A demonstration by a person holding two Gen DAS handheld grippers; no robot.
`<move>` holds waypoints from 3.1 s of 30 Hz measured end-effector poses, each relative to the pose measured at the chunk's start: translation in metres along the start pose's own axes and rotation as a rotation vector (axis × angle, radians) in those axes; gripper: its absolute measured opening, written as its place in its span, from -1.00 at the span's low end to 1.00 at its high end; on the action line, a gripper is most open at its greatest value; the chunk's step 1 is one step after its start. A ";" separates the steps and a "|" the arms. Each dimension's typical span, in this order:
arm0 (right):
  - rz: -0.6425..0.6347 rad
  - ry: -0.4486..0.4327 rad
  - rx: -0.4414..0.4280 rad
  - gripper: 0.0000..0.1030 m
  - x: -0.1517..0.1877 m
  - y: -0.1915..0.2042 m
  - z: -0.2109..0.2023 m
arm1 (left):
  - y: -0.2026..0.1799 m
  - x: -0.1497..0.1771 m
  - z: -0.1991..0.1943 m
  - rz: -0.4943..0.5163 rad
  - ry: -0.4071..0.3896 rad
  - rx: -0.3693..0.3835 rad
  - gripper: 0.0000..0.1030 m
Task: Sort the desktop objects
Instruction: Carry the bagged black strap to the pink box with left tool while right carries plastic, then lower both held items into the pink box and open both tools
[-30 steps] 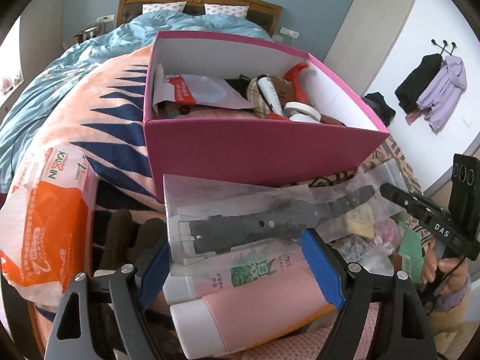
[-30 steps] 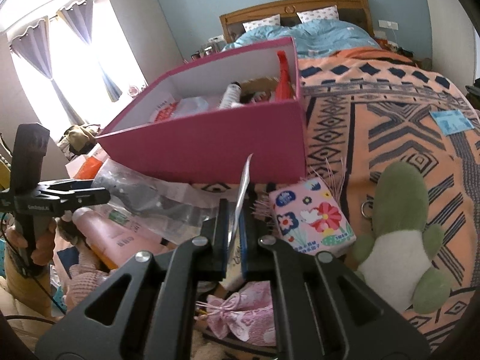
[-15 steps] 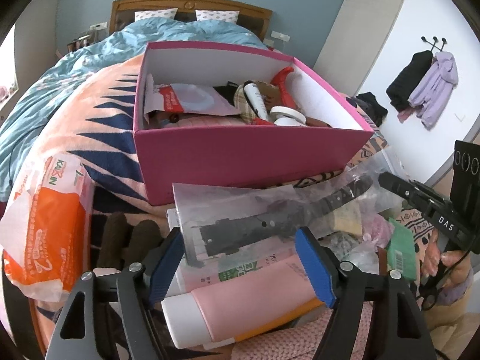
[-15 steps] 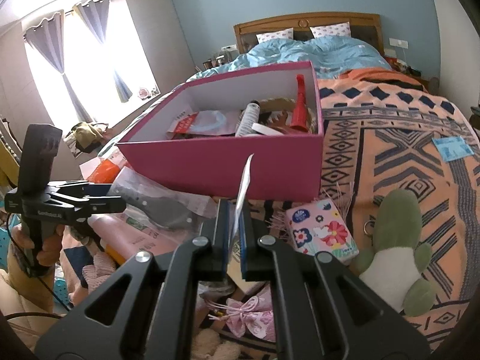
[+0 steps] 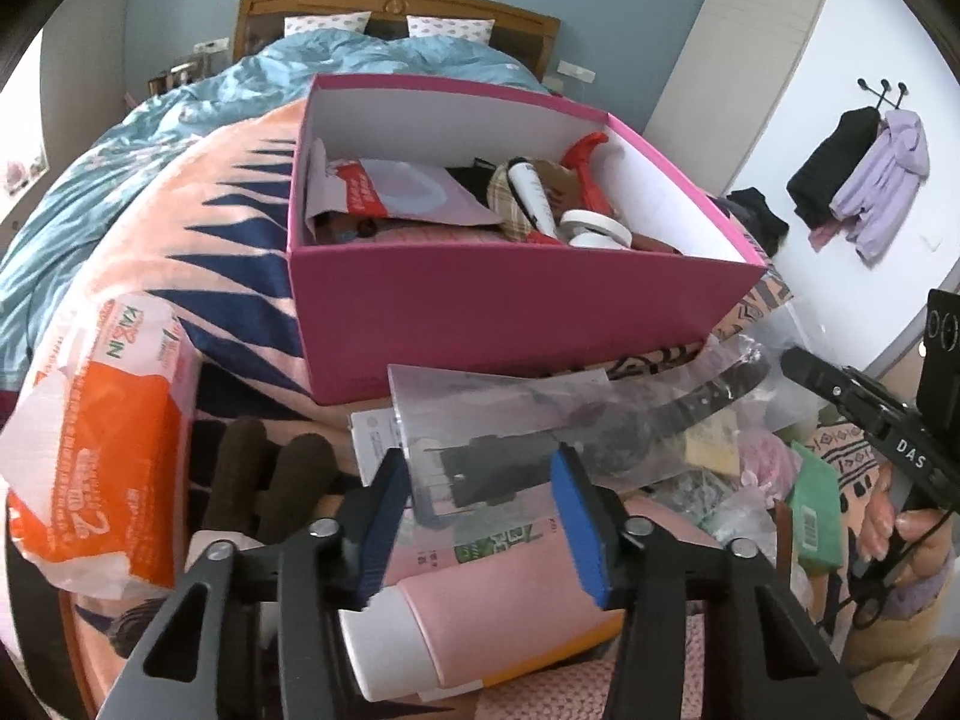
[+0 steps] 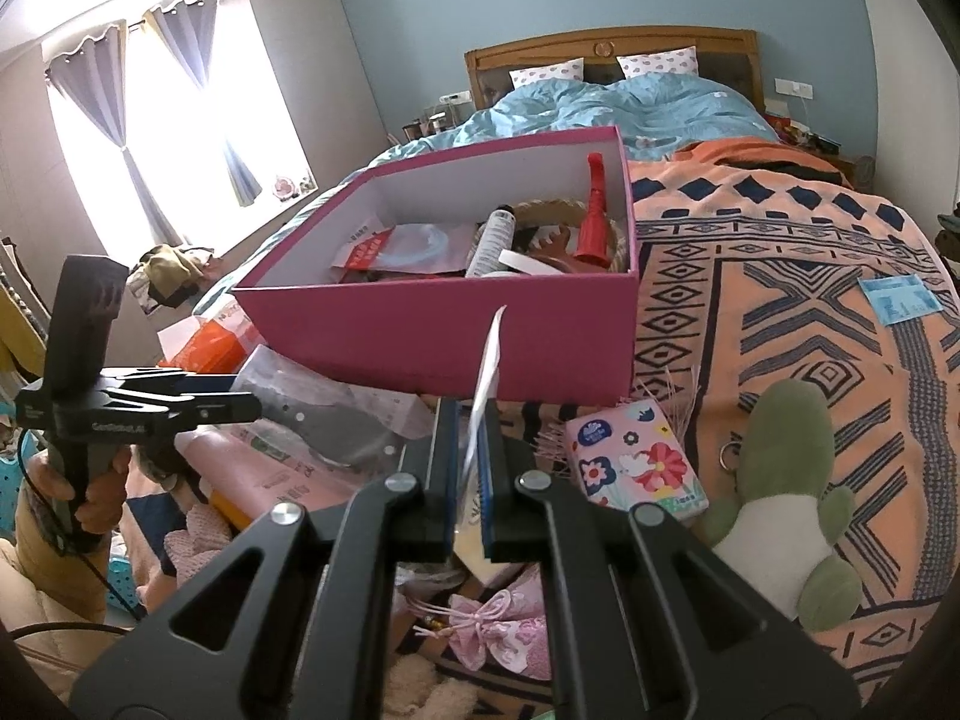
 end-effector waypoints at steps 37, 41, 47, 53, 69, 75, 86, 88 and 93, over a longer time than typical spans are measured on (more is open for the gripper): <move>-0.134 -0.065 -0.069 -0.86 -0.034 0.045 -0.022 | -0.007 -0.017 -0.052 0.010 -0.135 0.042 -0.14; -0.143 -0.075 -0.077 -0.86 -0.038 0.048 -0.024 | -0.008 -0.018 -0.056 0.012 -0.145 0.045 -0.14; -0.163 -0.083 -0.079 -0.86 -0.044 0.052 -0.027 | -0.009 -0.020 -0.062 0.019 -0.163 0.043 -0.14; -0.177 -0.093 -0.086 -0.86 -0.049 0.056 -0.030 | -0.009 -0.023 -0.070 0.023 -0.185 0.042 -0.14; -0.222 -0.104 -0.093 -0.86 -0.063 0.065 -0.030 | -0.011 -0.030 -0.080 0.038 -0.214 0.035 -0.14; -0.241 -0.108 -0.091 -0.86 -0.068 0.069 -0.030 | -0.010 -0.034 -0.083 0.039 -0.225 0.029 -0.14; -0.275 -0.130 -0.088 -0.86 -0.081 0.074 -0.032 | -0.006 -0.044 -0.090 0.038 -0.256 0.018 -0.14; -0.276 -0.131 -0.090 -0.86 -0.083 0.074 -0.030 | -0.005 -0.046 -0.090 0.037 -0.260 0.013 -0.14; -0.277 -0.129 -0.096 -0.86 -0.087 0.073 -0.026 | -0.004 -0.050 -0.088 0.037 -0.263 0.005 -0.14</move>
Point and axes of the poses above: each gripper's, at about its wrist camera, not at the fingertips, and z roughly the way its jaws point, y to its left, x to its underside, the point moved 5 cm from there along z, roughly the way its jaws point, and after that the axes turned 8 degrees about -x, right-handed, at the moved point
